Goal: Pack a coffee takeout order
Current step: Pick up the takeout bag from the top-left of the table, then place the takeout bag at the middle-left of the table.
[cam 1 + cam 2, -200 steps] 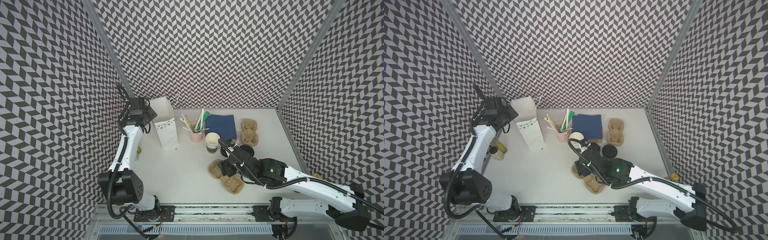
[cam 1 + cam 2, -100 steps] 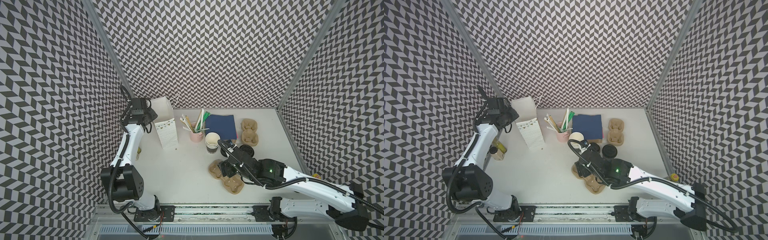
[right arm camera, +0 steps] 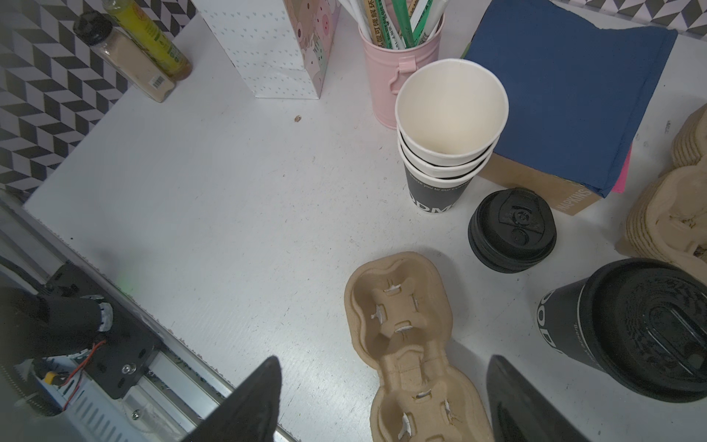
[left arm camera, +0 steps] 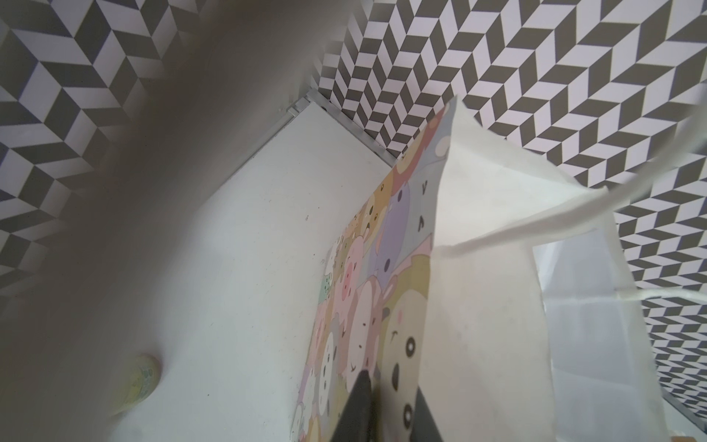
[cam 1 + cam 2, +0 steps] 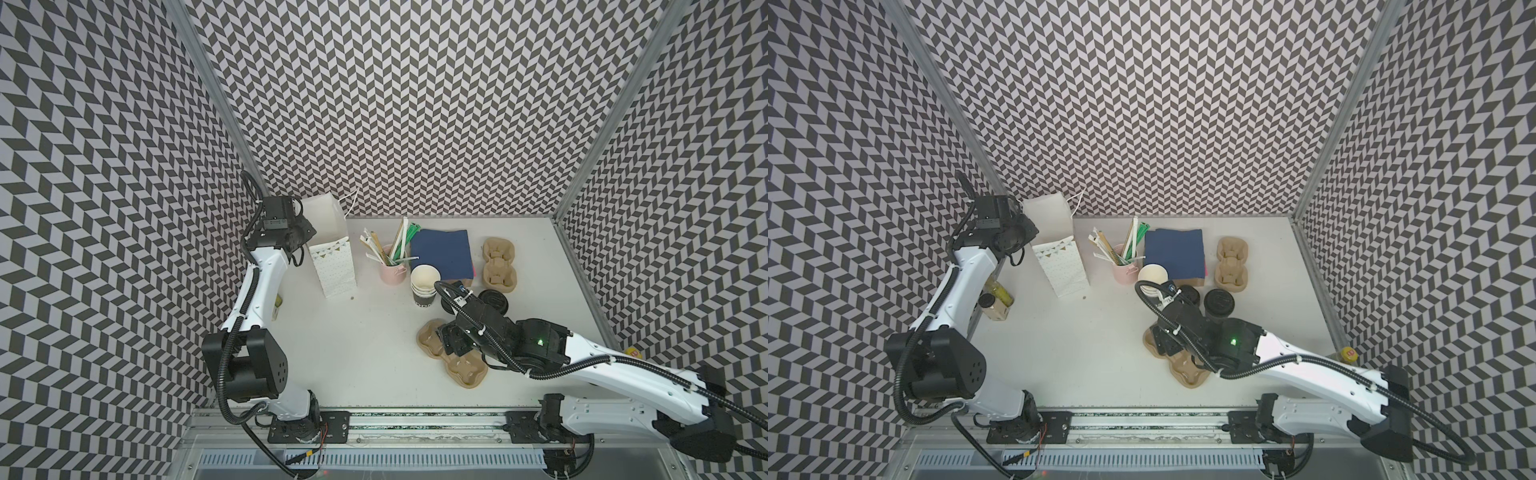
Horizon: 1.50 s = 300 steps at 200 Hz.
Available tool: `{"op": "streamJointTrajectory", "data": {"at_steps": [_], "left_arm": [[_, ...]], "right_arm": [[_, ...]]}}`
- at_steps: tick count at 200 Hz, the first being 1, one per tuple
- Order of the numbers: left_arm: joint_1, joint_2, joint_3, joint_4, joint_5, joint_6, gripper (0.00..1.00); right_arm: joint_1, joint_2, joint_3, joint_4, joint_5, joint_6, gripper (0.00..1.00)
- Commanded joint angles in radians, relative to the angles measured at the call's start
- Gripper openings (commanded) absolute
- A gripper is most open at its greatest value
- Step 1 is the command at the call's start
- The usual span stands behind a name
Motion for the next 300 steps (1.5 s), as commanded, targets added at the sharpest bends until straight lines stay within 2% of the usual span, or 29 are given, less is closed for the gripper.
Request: {"op": "streamJointTrajectory", "data": {"at_steps": [1, 38, 68, 106, 132, 157, 204, 260, 278, 300], "left_arm": [[-0.004, -0.041, -0.004, 0.021, 0.014, 0.001, 0.1], [-0.005, -0.048, -0.003, 0.015, 0.026, 0.001, 0.0], [-0.004, -0.099, -0.007, 0.003, 0.058, -0.008, 0.0], [-0.015, -0.271, -0.094, 0.016, 0.138, -0.033, 0.0], [-0.05, -0.406, -0.152, -0.015, 0.12, -0.025, 0.0], [-0.069, -0.514, -0.202, -0.055, 0.153, -0.023, 0.0], [-0.162, -0.72, -0.32, -0.129, 0.103, -0.043, 0.0], [-0.171, -0.859, -0.348, -0.264, 0.112, -0.022, 0.0], [-0.225, -0.869, -0.364, -0.308, 0.089, -0.036, 0.0], [-0.248, -0.918, -0.437, -0.313, 0.125, -0.074, 0.0]], "right_arm": [[-0.003, -0.008, -0.011, 0.031, 0.008, 0.005, 0.82], [-0.003, -0.014, -0.017, 0.028, 0.015, 0.007, 0.83], [-0.003, -0.014, -0.013, 0.025, 0.027, 0.005, 0.83], [-0.003, -0.007, -0.003, 0.022, 0.044, -0.01, 0.83], [-0.002, -0.005, 0.009, 0.018, 0.049, -0.017, 0.83], [-0.002, -0.011, 0.024, 0.014, 0.053, -0.021, 0.83], [-0.002, -0.017, 0.059, -0.008, 0.07, -0.038, 0.83], [-0.006, -0.026, 0.059, -0.022, 0.085, -0.042, 0.83], [-0.006, -0.023, 0.063, -0.024, 0.077, -0.044, 0.83], [-0.006, -0.019, 0.056, -0.028, 0.078, -0.045, 0.83]]}}
